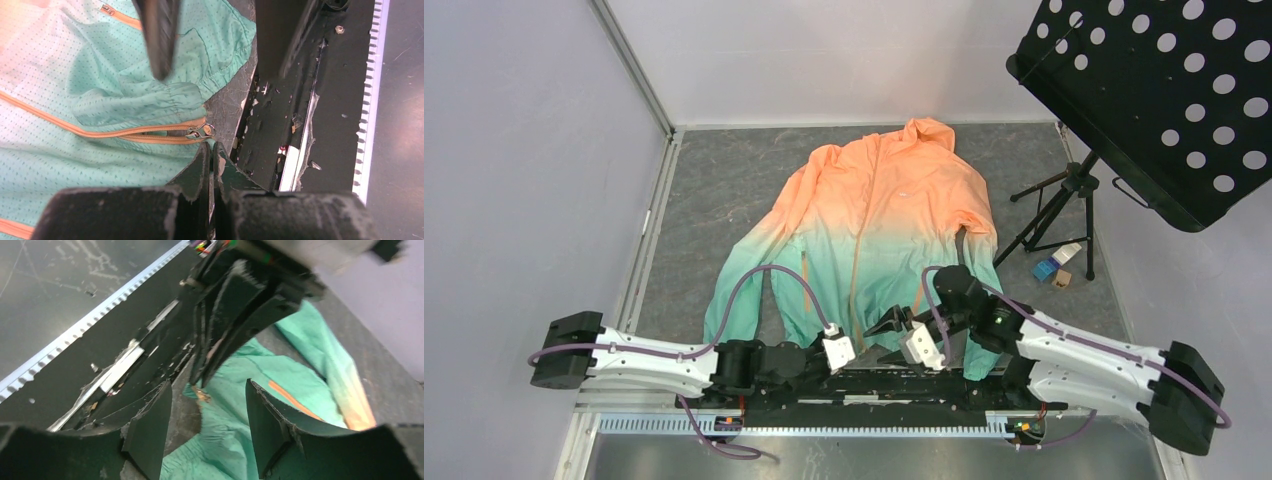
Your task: Zip up the jacket
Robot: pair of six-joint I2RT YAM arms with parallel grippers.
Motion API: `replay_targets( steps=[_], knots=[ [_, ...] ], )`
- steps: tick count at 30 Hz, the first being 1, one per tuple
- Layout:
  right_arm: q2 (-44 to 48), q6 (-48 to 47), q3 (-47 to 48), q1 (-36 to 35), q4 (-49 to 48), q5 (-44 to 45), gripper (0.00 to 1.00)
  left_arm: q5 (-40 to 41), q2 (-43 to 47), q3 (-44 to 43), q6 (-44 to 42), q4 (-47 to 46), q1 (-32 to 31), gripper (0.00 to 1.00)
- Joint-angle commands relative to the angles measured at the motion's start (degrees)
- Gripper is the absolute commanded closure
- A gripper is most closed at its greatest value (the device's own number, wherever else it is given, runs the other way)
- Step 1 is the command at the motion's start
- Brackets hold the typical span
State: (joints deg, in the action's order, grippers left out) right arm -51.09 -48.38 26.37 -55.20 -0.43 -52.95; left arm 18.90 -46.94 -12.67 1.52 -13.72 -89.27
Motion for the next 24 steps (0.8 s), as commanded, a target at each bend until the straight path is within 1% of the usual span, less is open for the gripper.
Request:
replay_targets(
  steps=[1,3,6,9,12,18,21,24],
  knots=[
    [-5.4,-8.2,2.4,-2.5,1.9,-1.6,0.41,-1.0,1.9,0.8,-0.7,-1.9,-0.4,0.98],
    [-6.8,-9.3,1.8,-2.8,0.9,-1.1,0.42,-0.7,2.4,1.0,-0.8,-1.9,-0.4,0.98],
    [-7.1,-9.2,-0.4,-3.2,-4.2,1.0,0.43,-0.6,2.6,1.0,-0.8,-1.9,-0.4,0.98],
    [-7.0,-9.1,-1.1,-3.6,-6.8,2.7,0.45,-0.7,2.1,0.8,-0.7,-1.8,-0.4,0.98],
    [-7.5,-9.3,-0.3,-4.0,-6.6,2.9,0.46,-1.0,1.0,0.4,-0.7,-1.8,-0.4,0.98],
    [-10.6,-13.0,2.6,-4.7,0.1,3.9,0.44,-1.1,-0.3,0.0,-0.9,-1.8,-0.4,0.98],
    [-11.3,-12.8,2.9,-5.1,0.3,4.4,0.44,-1.2,-0.6,-0.2,-0.7,-1.8,-0.4,0.98],
    [-11.6,-10.7,1.9,-5.6,-3.2,5.3,0.46,-1.3,-0.8,-0.2,-0.9,-1.8,-0.4,0.98]
  ],
)
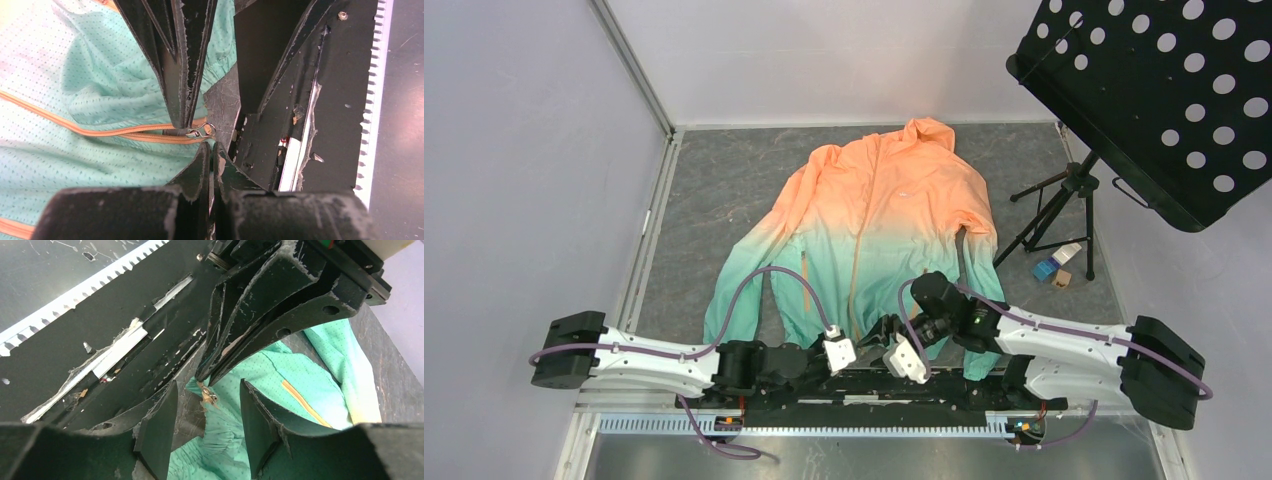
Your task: Zip up the jacket
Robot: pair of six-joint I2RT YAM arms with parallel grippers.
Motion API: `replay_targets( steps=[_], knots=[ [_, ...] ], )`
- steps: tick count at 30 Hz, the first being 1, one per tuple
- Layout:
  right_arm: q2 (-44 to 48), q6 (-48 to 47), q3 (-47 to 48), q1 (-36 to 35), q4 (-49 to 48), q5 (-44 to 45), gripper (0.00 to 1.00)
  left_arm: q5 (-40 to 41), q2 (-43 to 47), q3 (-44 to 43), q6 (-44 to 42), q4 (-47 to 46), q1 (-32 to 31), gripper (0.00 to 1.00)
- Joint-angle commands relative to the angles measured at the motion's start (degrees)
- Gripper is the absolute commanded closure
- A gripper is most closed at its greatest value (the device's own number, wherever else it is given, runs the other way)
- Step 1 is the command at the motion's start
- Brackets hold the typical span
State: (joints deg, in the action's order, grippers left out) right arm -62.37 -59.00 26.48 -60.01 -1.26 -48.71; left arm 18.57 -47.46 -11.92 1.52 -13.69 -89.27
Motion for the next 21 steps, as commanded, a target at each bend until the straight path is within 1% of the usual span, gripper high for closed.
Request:
replay_targets(
  steps=[1,12,18,21],
  knots=[
    [-0.3,0.3,1.5,-1.0,-3.1,1.4,0.46,-1.2,-0.3,-1.0,-0.9,-1.9,-0.4,0.98],
    [-3.1,1.2,2.6,-3.0,-2.3,2.5,0.5,-1.0,-0.3,-1.0,-0.7,-1.8,-0.4,0.98],
    [-3.5,4.8,1.5,-3.4,-6.0,3.8,0.58,-1.1,-1.0,-1.3,-0.8,-1.7,-0.4,0.98],
    [-3.7,5.7,1.2,-3.5,-7.0,4.9,0.6,-1.3,-1.2,-1.4,-0.7,-1.6,-0.4,0.98]
  ],
)
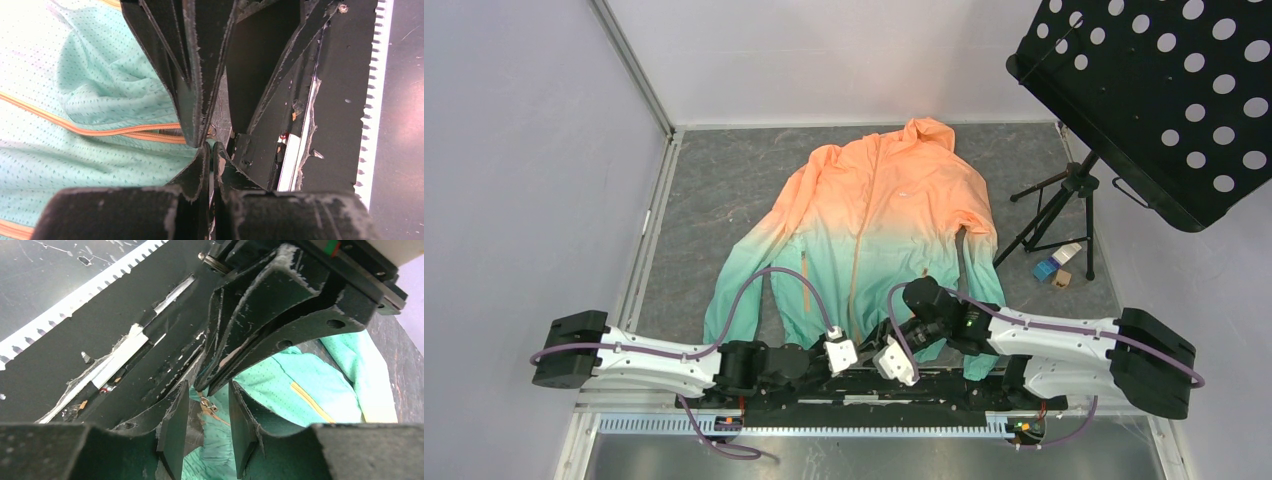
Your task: Zip up the jacket
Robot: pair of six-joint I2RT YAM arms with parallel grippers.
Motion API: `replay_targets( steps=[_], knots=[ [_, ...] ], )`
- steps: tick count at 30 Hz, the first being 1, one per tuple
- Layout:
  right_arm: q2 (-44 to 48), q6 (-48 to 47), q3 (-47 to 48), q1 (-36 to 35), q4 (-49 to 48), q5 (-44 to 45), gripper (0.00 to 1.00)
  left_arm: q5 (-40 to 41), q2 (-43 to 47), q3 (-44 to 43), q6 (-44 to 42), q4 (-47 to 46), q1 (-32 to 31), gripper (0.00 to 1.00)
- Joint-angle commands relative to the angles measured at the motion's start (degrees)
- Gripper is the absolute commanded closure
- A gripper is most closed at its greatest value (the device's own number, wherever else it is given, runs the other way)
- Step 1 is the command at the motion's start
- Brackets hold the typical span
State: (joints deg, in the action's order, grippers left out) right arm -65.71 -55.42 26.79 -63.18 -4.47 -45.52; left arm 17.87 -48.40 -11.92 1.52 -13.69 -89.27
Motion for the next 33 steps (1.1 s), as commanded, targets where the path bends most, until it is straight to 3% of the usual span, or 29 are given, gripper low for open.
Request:
replay_targets(
  steps=[1,23,33],
  knots=[
    [-0.6,2.5,1.0,-0.3,-4.0,1.7,0.6,-0.7,-0.3,-1.4,-0.7,-1.7,-0.4,0.98],
    [-3.6,2.6,1.5,-0.5,-3.3,3.1,0.66,-1.1,0.2,-1.3,-0.7,-1.6,-0.4,0.98],
    [-4.5,5.2,1.2,-0.5,-4.3,3.1,0.74,-1.4,0.0,-1.3,-0.7,-1.5,-0.4,0.98]
  ],
)
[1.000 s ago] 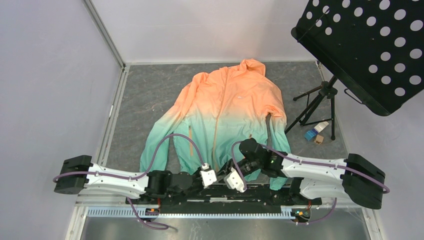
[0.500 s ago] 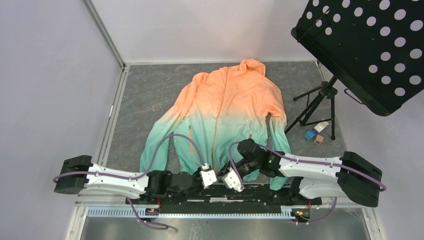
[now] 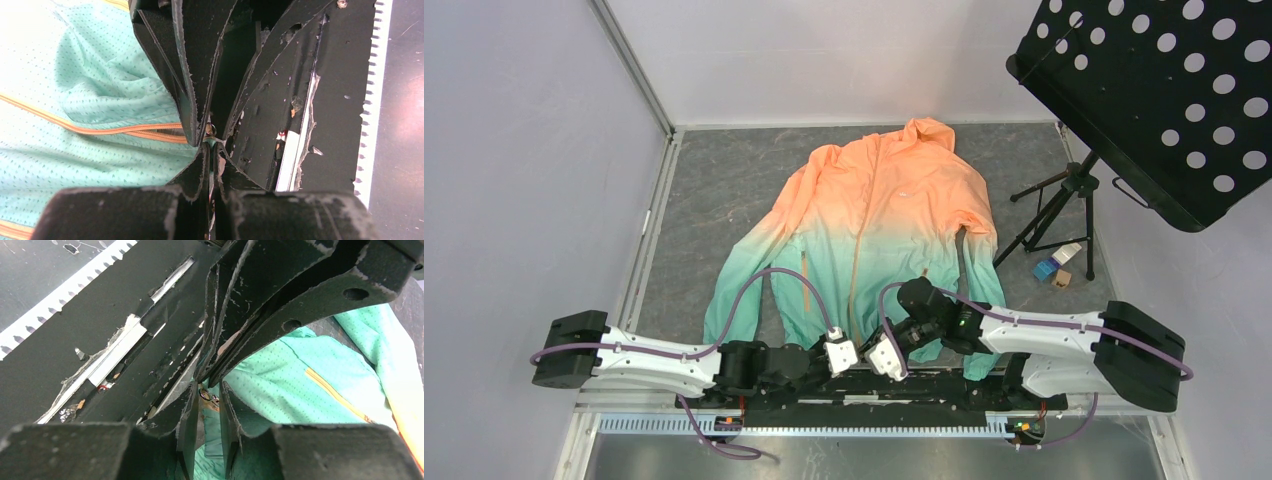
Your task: Zip up the jacket
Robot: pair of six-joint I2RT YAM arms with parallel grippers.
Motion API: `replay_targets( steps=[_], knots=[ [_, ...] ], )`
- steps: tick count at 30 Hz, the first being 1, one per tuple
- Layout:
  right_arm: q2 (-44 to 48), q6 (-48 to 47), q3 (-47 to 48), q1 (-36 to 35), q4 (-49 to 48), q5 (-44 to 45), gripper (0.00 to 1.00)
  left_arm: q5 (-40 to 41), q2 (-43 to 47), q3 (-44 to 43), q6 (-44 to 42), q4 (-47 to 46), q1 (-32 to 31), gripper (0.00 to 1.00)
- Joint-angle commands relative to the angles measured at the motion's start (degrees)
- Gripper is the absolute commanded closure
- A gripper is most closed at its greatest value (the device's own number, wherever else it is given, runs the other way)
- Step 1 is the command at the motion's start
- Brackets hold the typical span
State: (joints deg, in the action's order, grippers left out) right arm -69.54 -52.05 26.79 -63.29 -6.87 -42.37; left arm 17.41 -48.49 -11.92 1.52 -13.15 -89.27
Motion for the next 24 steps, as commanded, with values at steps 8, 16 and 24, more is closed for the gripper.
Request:
replay_targets(
  steps=[8,16,24],
  knots=[
    [0.0,7.3,-0.8,-0.3,-6.8,0.2,0.75,-1.7,-2.2,-2.3,-0.8,-1.9,-0.5,0.98],
    [0.6,7.8,-2.3,-0.3,-8.2,0.3,0.82,-1.8,-2.1,-2.3,-0.9,-1.9,-0.5,0.98],
    [0.5,6.7,-2.9,-0.2,-8.4,1.1,0.8,-1.7,-1.7,-2.0,-0.8,-2.0,-0.5,0.98]
  ],
)
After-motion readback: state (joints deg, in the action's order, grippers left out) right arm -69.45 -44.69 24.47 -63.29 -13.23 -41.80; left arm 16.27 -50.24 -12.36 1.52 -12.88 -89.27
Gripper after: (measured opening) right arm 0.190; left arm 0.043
